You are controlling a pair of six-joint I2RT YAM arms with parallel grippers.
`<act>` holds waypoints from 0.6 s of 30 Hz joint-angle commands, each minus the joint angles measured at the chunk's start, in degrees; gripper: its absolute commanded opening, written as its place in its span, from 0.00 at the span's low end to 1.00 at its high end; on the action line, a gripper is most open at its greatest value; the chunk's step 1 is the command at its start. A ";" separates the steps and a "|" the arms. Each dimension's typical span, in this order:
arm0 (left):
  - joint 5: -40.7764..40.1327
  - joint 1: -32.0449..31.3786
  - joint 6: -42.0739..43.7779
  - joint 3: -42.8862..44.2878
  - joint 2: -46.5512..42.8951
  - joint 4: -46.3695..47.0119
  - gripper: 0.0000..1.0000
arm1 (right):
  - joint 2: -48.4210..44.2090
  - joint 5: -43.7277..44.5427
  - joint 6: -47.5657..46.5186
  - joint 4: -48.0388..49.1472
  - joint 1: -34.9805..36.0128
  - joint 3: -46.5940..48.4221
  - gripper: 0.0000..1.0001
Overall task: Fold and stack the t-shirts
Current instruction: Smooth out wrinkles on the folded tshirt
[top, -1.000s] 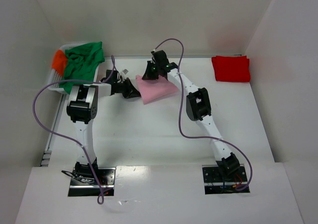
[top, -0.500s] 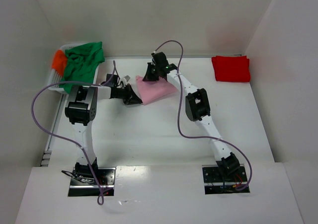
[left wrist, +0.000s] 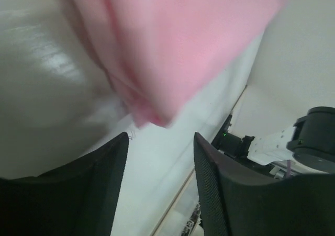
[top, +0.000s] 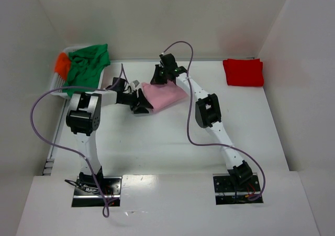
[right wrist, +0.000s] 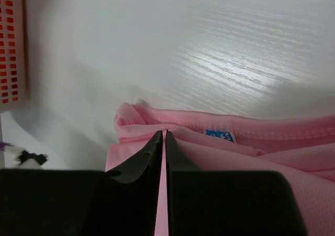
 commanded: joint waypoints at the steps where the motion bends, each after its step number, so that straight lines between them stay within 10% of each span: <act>1: 0.79 2.45 3.87 2.92 -6.44 -3.87 0.63 | -1.72 0.67 -1.07 -1.31 0.60 5.29 0.12; 11: 0.08 5.62 1.34 12.07 -8.14 2.23 0.71 | -15.07 3.48 -5.99 -3.78 -1.85 3.21 0.58; 16: -0.53 5.62 -2.63 14.88 -2.15 9.03 0.49 | -23.07 7.44 -8.37 -1.15 -3.18 -14.00 0.53; 18: -1.06 5.09 -4.11 17.25 0.83 10.09 0.25 | -27.81 7.44 -7.41 3.15 -5.10 -24.51 0.33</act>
